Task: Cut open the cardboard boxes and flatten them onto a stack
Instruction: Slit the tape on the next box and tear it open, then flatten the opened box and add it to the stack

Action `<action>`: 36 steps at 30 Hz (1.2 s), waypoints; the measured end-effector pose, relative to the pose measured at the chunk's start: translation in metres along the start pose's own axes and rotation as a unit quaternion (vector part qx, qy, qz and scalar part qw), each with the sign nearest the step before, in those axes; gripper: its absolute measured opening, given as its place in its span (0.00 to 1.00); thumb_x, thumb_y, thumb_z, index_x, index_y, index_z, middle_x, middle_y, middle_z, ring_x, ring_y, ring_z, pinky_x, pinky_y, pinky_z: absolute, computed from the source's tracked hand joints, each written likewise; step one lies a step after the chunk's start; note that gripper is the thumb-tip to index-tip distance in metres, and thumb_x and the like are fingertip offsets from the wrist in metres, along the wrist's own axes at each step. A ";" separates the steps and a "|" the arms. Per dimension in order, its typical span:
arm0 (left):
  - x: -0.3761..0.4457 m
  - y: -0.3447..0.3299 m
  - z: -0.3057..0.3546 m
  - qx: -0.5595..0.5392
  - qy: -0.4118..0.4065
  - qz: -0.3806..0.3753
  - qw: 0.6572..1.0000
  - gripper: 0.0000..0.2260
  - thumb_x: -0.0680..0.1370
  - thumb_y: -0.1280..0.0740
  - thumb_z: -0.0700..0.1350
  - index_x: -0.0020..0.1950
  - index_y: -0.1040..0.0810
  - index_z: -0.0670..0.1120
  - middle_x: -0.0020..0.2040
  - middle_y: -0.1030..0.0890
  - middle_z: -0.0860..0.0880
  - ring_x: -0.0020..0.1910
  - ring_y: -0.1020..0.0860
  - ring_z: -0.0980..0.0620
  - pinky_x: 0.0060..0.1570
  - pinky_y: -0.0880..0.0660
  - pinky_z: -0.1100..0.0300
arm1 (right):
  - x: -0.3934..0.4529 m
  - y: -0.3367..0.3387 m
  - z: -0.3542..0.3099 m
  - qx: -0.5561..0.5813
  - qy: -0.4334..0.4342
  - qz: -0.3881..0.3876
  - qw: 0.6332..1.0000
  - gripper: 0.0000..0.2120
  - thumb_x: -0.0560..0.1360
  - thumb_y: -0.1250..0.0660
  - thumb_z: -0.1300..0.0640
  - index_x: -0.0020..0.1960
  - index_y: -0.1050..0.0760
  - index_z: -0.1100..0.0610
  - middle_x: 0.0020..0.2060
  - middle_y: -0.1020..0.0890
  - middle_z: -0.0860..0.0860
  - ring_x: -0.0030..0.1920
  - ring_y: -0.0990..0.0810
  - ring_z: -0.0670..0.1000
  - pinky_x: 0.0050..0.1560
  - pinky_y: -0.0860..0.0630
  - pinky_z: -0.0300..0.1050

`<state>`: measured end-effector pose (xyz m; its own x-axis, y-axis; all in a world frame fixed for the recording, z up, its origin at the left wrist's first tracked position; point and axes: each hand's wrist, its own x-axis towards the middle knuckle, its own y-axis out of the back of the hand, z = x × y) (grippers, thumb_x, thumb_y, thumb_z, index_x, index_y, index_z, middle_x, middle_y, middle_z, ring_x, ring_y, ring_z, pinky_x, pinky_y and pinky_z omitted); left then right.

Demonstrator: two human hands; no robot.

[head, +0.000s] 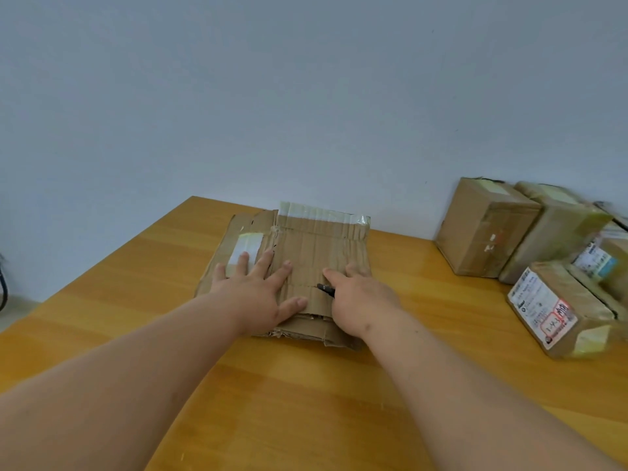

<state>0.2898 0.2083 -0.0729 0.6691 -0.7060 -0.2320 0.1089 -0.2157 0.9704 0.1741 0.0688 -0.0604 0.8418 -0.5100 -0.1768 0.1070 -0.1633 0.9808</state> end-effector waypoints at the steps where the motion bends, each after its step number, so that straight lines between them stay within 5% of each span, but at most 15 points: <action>1: 0.002 -0.001 0.000 -0.004 0.002 -0.001 1.000 0.37 0.72 0.61 0.75 0.78 0.66 0.62 0.79 0.66 0.52 0.78 0.63 0.41 0.74 0.58 0.35 | 0.003 -0.001 0.001 0.008 -0.002 -0.001 1.000 0.32 0.79 0.47 0.60 0.79 0.51 0.43 0.80 0.51 0.54 0.79 0.51 0.57 0.73 0.38 0.57; 5: 0.008 0.002 0.001 -0.004 0.005 0.005 1.000 0.36 0.73 0.61 0.75 0.77 0.66 0.62 0.79 0.67 0.51 0.78 0.64 0.41 0.74 0.59 0.34 | 0.006 -0.003 0.000 0.016 -0.006 0.012 1.000 0.30 0.80 0.47 0.60 0.79 0.50 0.43 0.79 0.51 0.55 0.78 0.54 0.60 0.74 0.39 0.58; 9: 0.003 0.017 0.004 0.028 0.018 0.012 0.999 0.36 0.74 0.59 0.75 0.77 0.65 0.63 0.79 0.67 0.51 0.78 0.64 0.41 0.73 0.58 0.32 | -0.012 0.006 0.008 0.033 0.050 0.119 0.991 0.27 0.79 0.46 0.61 0.77 0.39 0.49 0.76 0.37 0.54 0.76 0.43 0.59 0.75 0.43 0.56; 13: -0.011 0.040 0.014 0.033 0.004 0.117 0.993 0.32 0.77 0.55 0.70 0.79 0.54 0.62 0.80 0.60 0.50 0.79 0.59 0.42 0.73 0.54 0.33 | -0.032 0.019 0.022 0.066 0.063 0.231 0.969 0.21 0.75 0.43 0.66 0.66 0.27 0.55 0.63 0.26 0.52 0.64 0.32 0.56 0.65 0.34 0.51; 18: -0.033 0.068 0.034 0.024 -0.033 0.184 0.982 0.28 0.80 0.56 0.66 0.79 0.47 0.59 0.80 0.49 0.49 0.78 0.53 0.44 0.75 0.53 0.37 | -0.059 0.030 0.042 0.081 0.049 0.257 0.962 0.15 0.73 0.41 0.65 0.56 0.24 0.54 0.52 0.25 0.49 0.53 0.30 0.53 0.50 0.33 0.48; 22: -0.046 0.083 0.048 0.012 -0.036 0.163 0.986 0.28 0.80 0.56 0.66 0.79 0.48 0.58 0.80 0.47 0.50 0.79 0.52 0.45 0.75 0.54 0.38 | -0.086 0.034 0.066 0.089 0.035 0.257 0.962 0.17 0.76 0.43 0.66 0.60 0.24 0.53 0.54 0.25 0.49 0.55 0.29 0.53 0.54 0.29 0.50; 25: -0.054 0.087 0.058 0.003 -0.034 0.159 0.987 0.28 0.80 0.56 0.66 0.79 0.47 0.58 0.80 0.47 0.51 0.79 0.52 0.45 0.76 0.54 0.39 | -0.100 0.032 0.085 0.097 0.007 0.250 0.963 0.15 0.77 0.43 0.66 0.58 0.25 0.53 0.53 0.26 0.49 0.52 0.26 0.54 0.49 0.27 0.50; 28: -0.062 0.086 0.072 0.008 -0.048 0.172 0.984 0.28 0.80 0.55 0.66 0.79 0.45 0.58 0.80 0.45 0.51 0.79 0.50 0.46 0.76 0.54 0.40 | -0.111 0.028 0.110 0.117 -0.058 0.235 0.963 0.09 0.78 0.44 0.65 0.52 0.28 0.55 0.48 0.31 0.50 0.38 0.26 0.55 0.39 0.27 0.52; 36: -0.063 0.065 0.143 -0.001 -0.160 0.206 0.965 0.27 0.81 0.50 0.63 0.79 0.43 0.56 0.79 0.43 0.52 0.78 0.50 0.49 0.76 0.56 0.46 | -0.136 0.026 0.197 0.096 -0.242 0.250 0.933 0.13 0.79 0.38 0.53 0.63 0.29 0.53 0.59 0.32 0.53 0.38 0.27 0.55 0.36 0.30 0.46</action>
<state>0.1500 0.1425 -0.0046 0.3939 -0.9041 0.1659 -0.1164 0.1299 0.9847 -0.0416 -0.0320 -0.0274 0.4193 -0.8767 0.2358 -0.3694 0.0725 0.9264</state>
